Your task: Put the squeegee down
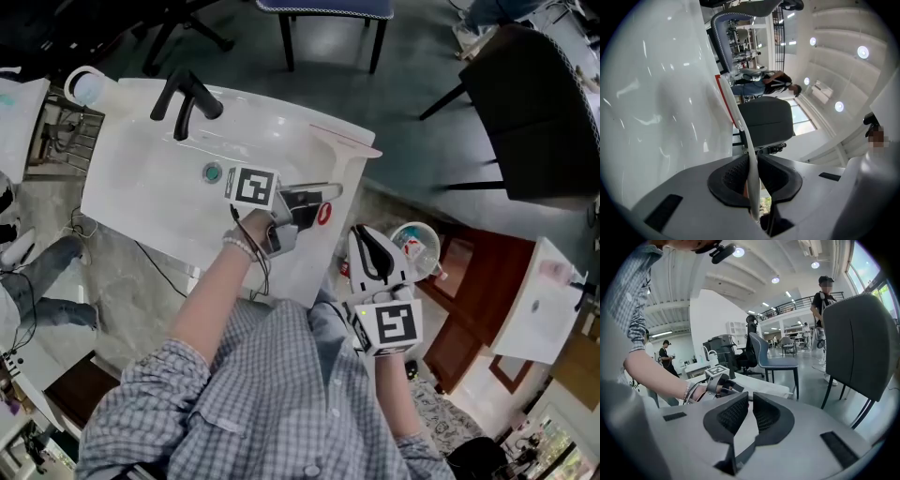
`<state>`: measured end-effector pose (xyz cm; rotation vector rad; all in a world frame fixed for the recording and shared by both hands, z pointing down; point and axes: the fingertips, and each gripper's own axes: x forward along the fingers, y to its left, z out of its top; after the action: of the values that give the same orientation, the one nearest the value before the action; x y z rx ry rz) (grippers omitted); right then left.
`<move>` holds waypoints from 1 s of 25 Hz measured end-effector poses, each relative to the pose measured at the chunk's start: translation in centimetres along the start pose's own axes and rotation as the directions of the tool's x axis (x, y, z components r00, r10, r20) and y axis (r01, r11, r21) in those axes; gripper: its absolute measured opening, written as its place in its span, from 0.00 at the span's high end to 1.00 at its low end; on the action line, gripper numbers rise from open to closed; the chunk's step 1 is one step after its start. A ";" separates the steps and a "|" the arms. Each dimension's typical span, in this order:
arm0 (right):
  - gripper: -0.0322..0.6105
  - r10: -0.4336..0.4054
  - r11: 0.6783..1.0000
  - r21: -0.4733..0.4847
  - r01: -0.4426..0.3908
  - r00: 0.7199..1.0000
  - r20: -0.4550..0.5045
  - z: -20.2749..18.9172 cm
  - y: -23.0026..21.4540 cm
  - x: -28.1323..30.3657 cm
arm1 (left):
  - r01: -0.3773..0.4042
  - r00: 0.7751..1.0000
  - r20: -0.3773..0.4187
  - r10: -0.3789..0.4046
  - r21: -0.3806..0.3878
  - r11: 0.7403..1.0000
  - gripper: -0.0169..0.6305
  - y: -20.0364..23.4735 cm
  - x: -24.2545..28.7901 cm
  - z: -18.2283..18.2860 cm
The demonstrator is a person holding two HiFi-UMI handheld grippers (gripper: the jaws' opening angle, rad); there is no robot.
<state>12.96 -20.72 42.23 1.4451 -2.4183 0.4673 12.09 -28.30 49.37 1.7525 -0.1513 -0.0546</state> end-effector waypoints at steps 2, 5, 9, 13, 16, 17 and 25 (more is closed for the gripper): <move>0.93 0.024 0.999 0.031 -0.023 0.999 -0.027 -0.9 0.4 1.1 | -0.001 1.000 0.003 0.001 0.000 1.000 0.88 0.1 0.0 0.0; 0.93 0.033 0.997 0.069 -0.027 0.996 -0.082 -2.3 0.6 2.4 | 0.023 1.000 0.006 -0.023 -0.001 1.000 0.88 -0.3 0.2 0.1; 0.83 0.055 0.992 0.117 -0.039 0.988 -0.142 -3.8 1.1 4.2 | 0.003 1.000 0.010 -0.002 -0.008 1.000 0.88 0.1 -0.1 0.1; 0.77 0.059 0.991 0.126 -0.035 0.980 -0.190 -4.6 1.5 5.5 | -0.011 1.000 0.018 0.011 -0.020 1.000 0.88 0.4 -0.2 0.1; 0.71 0.063 0.991 0.127 -0.035 0.973 -0.221 -5.2 2.1 6.5 | -0.011 1.000 0.022 0.012 -0.019 1.000 0.88 0.4 -0.2 0.2; 0.71 0.057 0.991 0.127 -0.029 0.972 -0.229 -5.4 2.3 6.7 | -0.015 1.000 0.023 0.016 -0.023 1.000 0.88 0.5 -0.2 0.2; 0.71 -0.019 0.991 0.120 0.054 0.962 -0.273 -6.0 1.9 7.7 | -0.045 0.999 0.003 0.046 -0.047 0.998 0.88 1.0 -0.2 0.1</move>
<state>8.24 -23.48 50.47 1.3701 -2.1753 0.7689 11.80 -28.49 50.28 1.7018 -0.1916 -0.0287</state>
